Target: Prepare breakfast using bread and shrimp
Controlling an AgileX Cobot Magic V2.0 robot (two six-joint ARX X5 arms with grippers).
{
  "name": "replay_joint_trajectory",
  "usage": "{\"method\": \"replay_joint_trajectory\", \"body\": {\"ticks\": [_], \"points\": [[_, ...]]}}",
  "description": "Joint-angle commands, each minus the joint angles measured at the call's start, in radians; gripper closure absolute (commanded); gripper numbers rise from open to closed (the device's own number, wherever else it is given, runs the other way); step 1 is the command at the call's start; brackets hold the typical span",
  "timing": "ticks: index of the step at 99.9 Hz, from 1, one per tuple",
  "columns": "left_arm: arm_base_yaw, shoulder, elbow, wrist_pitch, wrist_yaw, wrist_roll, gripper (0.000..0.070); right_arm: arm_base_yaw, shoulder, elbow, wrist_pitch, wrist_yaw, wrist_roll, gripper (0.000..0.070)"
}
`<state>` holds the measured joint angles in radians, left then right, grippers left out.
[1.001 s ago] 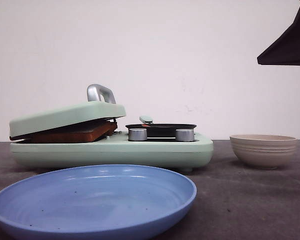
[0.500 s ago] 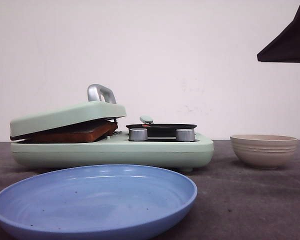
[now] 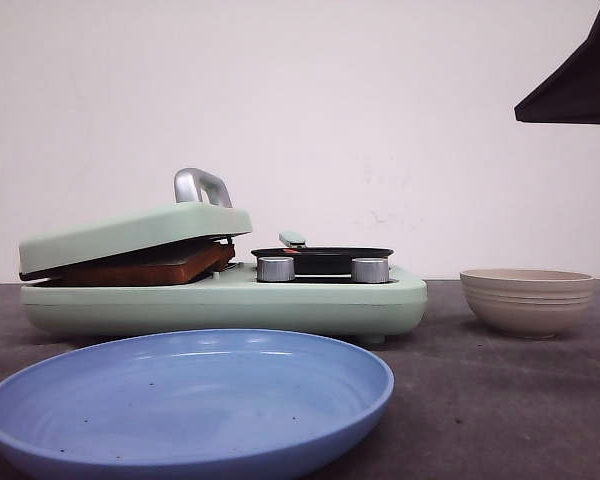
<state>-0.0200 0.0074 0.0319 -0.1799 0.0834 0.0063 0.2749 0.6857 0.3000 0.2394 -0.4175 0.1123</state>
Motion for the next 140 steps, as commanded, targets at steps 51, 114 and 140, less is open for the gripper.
{"method": "replay_joint_trajectory", "body": {"ticks": [51, 114, 140], "points": [[0.000, 0.000, -0.017, -0.007, 0.002, 0.009, 0.0674, 0.044, -0.011, 0.001, 0.012, 0.011, 0.011, 0.0696], [0.000, 0.000, -0.017, -0.007, -0.009, 0.009, 0.0674, -0.078, -0.646, -0.249, -0.294, 0.497, -0.219, 0.0696], [0.000, -0.002, -0.016, -0.008, -0.009, 0.009, 0.0674, -0.146, -0.682, -0.288, -0.424, 0.484, -0.231, 0.0696]]}}
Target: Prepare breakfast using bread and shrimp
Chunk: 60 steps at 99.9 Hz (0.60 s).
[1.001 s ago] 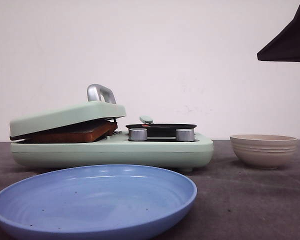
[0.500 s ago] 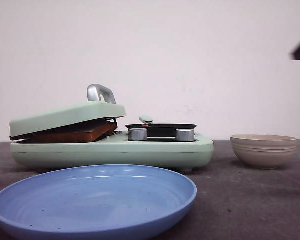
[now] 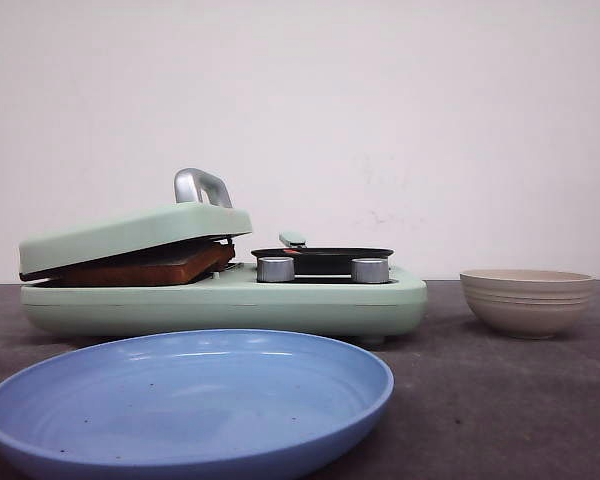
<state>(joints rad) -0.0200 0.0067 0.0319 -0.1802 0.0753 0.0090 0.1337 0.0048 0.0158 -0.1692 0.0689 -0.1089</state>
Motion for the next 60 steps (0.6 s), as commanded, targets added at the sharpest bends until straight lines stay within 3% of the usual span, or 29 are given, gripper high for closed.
{"method": "replay_joint_trajectory", "body": {"ticks": [1, 44, 60], "points": [[0.000, -0.001, -0.016, -0.008, -0.001, 0.006, 0.0674, -0.006, -0.002, -0.004, -0.014, -0.001, -0.010, 0.0696], [0.000, -0.002, -0.016, -0.007, -0.001, 0.006, 0.0674, -0.022, -0.002, -0.004, -0.015, 0.015, 0.001, 0.0696], [0.000, -0.002, -0.016, -0.008, -0.001, 0.006, 0.0674, 0.004, -0.002, -0.004, -0.011, 0.058, 0.000, 0.0696]]}}
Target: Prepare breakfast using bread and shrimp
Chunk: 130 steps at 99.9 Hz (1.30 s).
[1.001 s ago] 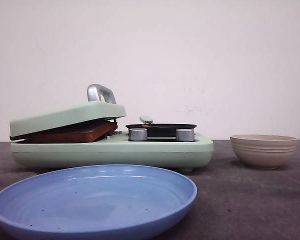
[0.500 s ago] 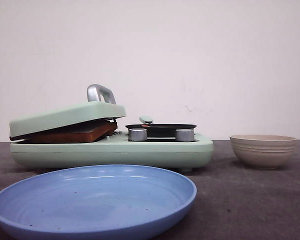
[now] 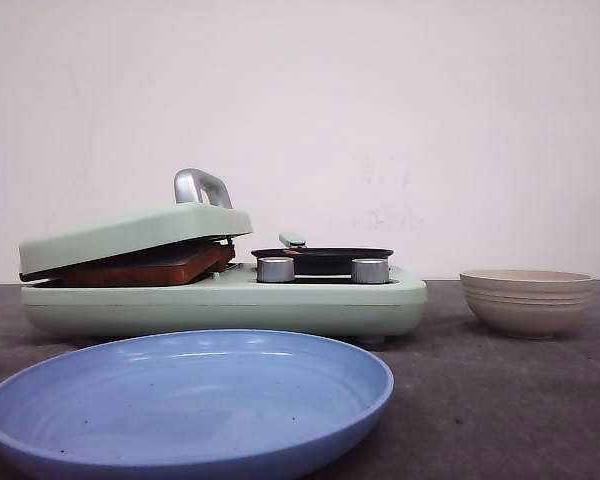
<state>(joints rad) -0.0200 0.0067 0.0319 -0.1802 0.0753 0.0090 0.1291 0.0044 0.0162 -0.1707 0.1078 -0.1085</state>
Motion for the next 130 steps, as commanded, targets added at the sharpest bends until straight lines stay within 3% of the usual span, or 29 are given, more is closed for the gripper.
{"method": "replay_joint_trajectory", "body": {"ticks": [1, 21, 39, 130], "points": [[0.000, -0.002, -0.016, -0.008, -0.001, 0.006, 0.0674, 0.010, -0.001, -0.004, -0.009, 0.022, 0.000, 0.0696], [0.000, -0.002, -0.016, -0.008, -0.001, 0.006, 0.0674, 0.013, -0.001, -0.004, -0.008, 0.019, -0.002, 0.0696], [0.000, -0.002, -0.016, -0.007, -0.001, 0.006, 0.0674, 0.013, -0.001, -0.004, -0.002, -0.037, -0.008, 0.0696], [0.000, -0.002, -0.016, -0.008, -0.001, 0.006, 0.0674, 0.013, -0.001, -0.004, 0.013, -0.031, -0.008, 0.0696]]}}
